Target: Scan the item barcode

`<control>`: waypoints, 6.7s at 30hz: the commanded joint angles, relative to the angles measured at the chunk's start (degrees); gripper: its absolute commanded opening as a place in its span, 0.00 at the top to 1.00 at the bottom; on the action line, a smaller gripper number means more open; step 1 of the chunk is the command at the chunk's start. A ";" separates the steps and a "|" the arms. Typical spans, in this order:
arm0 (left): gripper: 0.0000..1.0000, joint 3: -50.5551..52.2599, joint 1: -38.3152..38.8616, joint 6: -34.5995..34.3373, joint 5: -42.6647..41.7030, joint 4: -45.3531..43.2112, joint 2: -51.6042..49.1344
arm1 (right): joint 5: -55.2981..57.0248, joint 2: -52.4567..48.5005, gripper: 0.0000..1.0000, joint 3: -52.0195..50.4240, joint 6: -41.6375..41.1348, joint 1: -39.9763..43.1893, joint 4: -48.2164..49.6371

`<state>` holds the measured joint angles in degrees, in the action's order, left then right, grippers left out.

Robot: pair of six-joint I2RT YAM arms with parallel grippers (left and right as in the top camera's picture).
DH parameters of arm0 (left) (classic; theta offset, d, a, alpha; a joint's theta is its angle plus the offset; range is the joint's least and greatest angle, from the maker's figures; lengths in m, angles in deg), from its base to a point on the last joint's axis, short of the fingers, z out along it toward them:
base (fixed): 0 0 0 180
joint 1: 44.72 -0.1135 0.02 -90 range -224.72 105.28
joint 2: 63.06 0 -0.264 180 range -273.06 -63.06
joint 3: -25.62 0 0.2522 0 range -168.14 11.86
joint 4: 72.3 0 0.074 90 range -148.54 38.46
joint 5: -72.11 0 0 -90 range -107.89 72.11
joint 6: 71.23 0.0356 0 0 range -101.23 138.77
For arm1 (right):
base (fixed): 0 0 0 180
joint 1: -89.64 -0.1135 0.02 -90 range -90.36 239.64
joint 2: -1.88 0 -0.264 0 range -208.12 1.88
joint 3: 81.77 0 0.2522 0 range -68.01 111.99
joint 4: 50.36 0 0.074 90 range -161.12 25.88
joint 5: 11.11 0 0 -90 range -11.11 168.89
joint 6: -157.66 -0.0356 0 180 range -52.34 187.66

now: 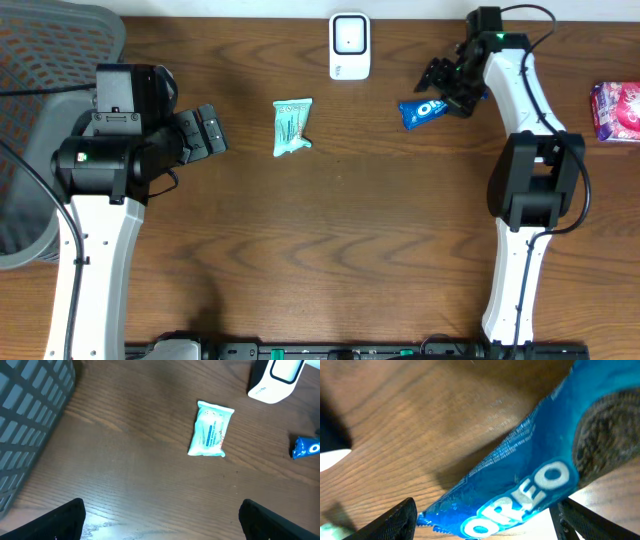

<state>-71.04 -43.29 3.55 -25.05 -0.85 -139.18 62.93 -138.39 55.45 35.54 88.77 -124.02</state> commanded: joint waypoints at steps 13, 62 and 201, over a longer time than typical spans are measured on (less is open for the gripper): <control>0.02 -0.04 -0.17 -0.09 0.31 0.13 0.13 | -1.25 -5.99 0.99 0.09 4.33 -4.44 -4.94; 0.02 -0.04 -0.17 -0.09 0.31 0.13 0.13 | 19.76 2.51 0.99 10.67 32.15 -27.34 9.31; 0.02 -0.04 -0.17 -0.07 0.31 0.13 0.13 | 20.28 15.45 0.83 -16.92 6.71 -25.77 -5.66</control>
<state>-71.04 -43.29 3.55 -25.05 -0.85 -139.18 79.78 -128.81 38.55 39.87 63.57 -129.49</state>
